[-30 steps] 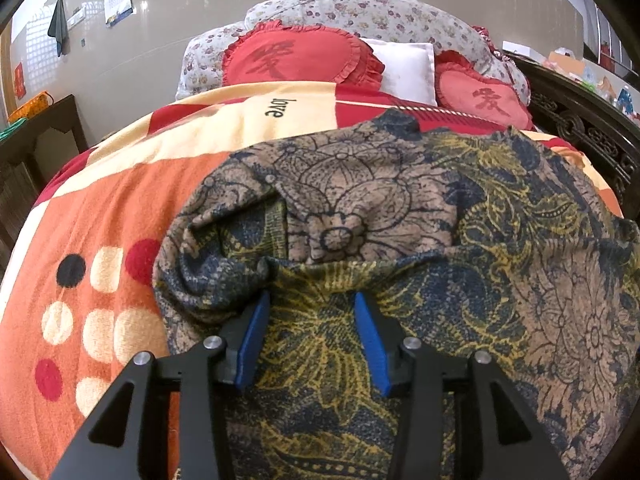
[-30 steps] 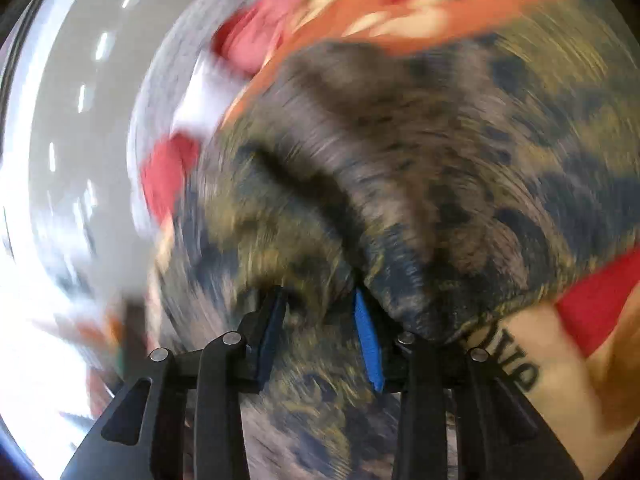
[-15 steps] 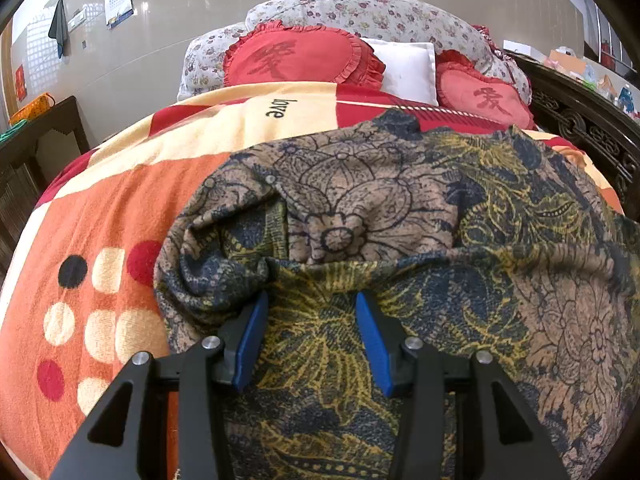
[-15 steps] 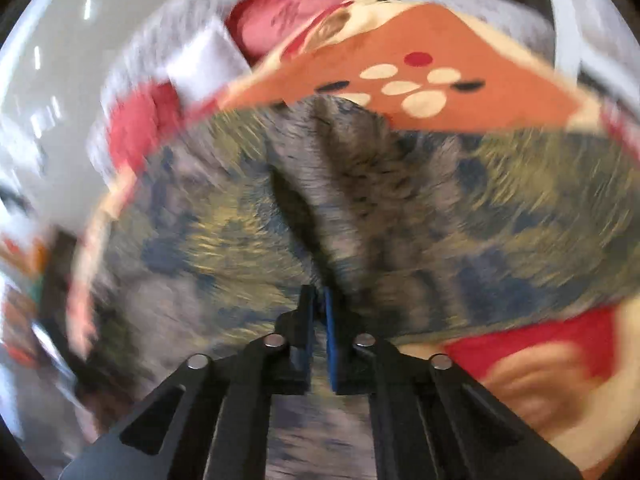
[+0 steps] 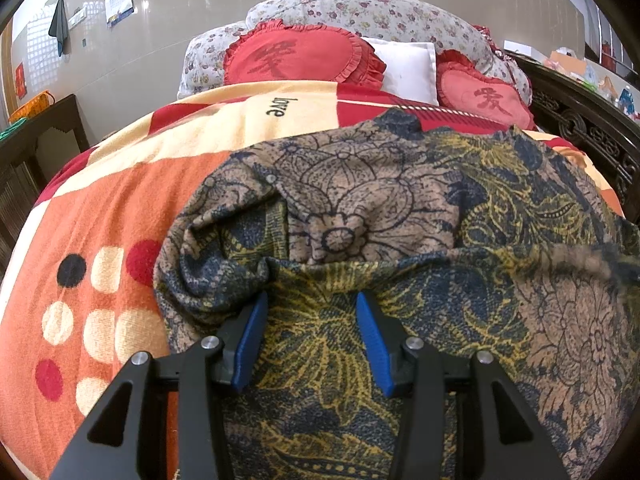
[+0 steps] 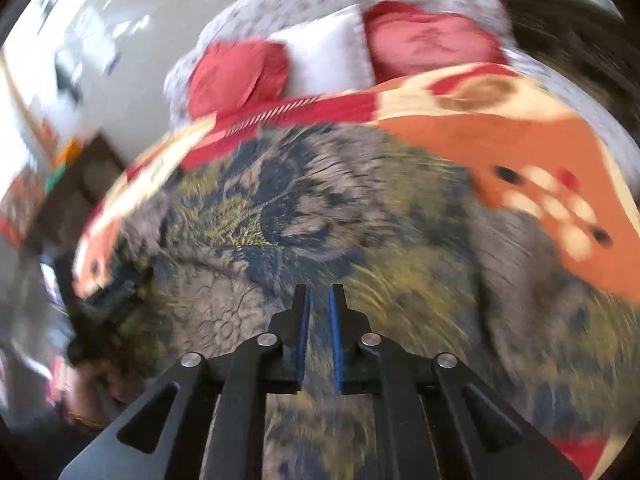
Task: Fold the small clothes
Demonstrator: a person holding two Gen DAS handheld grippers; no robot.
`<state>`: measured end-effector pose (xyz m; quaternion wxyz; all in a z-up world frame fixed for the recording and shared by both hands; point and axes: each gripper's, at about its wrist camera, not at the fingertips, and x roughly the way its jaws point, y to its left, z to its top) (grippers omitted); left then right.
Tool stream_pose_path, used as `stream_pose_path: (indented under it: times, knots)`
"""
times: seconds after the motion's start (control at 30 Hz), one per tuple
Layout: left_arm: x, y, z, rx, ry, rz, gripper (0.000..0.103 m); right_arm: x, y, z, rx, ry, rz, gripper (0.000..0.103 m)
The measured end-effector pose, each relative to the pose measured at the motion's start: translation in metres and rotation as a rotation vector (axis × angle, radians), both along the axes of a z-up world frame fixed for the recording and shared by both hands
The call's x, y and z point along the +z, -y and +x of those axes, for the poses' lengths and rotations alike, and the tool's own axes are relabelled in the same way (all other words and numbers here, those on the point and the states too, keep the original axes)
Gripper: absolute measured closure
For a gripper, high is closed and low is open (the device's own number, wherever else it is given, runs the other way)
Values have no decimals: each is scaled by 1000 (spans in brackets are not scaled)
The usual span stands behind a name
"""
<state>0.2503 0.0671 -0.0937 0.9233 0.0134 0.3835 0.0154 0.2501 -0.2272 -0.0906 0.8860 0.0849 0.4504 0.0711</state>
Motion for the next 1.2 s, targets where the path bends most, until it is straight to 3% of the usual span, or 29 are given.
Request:
stream_pose_path:
  times: [0.03, 0.13, 0.2, 0.27, 0.33, 0.4, 0.53, 0.63, 0.73, 0.87, 1.03, 1.1, 1.2]
  knots:
    - [0, 0, 0, 1, 1, 0, 54, -14, 12, 12, -83, -36, -54, 94]
    - [-1, 0, 1, 1, 1, 0, 53, -39, 59, 19, -300, -114, -29, 94]
    - [-1, 0, 1, 1, 2, 0, 53, -36, 67, 15, -304, -106, 15, 94]
    - [-1, 0, 1, 1, 1, 0, 53, -16, 56, 7, -277, -21, 0, 94]
    - [-1, 0, 1, 2, 1, 2, 53, 9, 30, -3, -222, 81, 15, 94]
    - [-1, 0, 2, 2, 0, 4, 53, 20, -8, -2, -109, 120, 63, 94]
    - [-2, -1, 3, 4, -1, 10, 53, 16, -123, 13, 223, 104, 104, 94]
    - [-2, -1, 4, 3, -4, 4, 53, -12, -161, 29, 259, 42, 48, 94]
    - [-2, 0, 4, 4, -6, 8, 53, -28, -135, 35, 230, 25, 71, 103]
    - [-2, 2, 5, 5, -4, 22, 53, -27, -66, 33, 122, 69, 126, 103]
    - [-2, 4, 4, 6, -3, 26, 52, -25, -12, 17, 85, 94, 110, 103]
    - [-2, 3, 4, 6, -3, 27, 52, -24, 2, 12, 84, 91, 147, 103]
    - [-2, 4, 4, 6, -3, 26, 52, -31, 32, 12, -25, 49, 62, 103]
